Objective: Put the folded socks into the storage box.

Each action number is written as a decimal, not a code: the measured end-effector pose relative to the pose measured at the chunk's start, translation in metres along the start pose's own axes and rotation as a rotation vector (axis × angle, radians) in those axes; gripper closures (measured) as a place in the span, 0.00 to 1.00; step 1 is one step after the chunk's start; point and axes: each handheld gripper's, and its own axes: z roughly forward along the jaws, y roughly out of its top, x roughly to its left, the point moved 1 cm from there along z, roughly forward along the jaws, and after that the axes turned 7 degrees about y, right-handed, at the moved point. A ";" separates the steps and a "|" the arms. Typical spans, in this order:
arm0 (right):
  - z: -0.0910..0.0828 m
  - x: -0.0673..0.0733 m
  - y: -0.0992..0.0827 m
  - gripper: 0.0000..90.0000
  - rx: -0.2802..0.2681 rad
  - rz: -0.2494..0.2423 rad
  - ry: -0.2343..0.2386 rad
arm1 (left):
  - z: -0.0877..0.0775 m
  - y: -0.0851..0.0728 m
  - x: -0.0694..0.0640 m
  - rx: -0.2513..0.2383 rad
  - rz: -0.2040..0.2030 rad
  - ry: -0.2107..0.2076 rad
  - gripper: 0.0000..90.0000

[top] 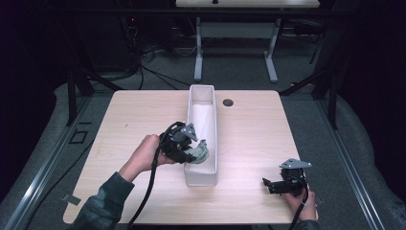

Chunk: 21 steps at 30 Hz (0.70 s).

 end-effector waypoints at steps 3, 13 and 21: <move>0.000 0.000 0.000 0.01 0.000 0.000 0.000 | 0.003 0.002 -0.001 0.008 0.004 -0.004 0.73; 0.000 0.000 0.000 0.01 0.000 0.000 0.000 | 0.013 0.006 -0.003 0.034 0.016 -0.018 0.73; 0.000 0.000 0.000 0.01 0.000 0.000 0.000 | 0.022 0.008 -0.005 0.057 0.022 -0.033 0.73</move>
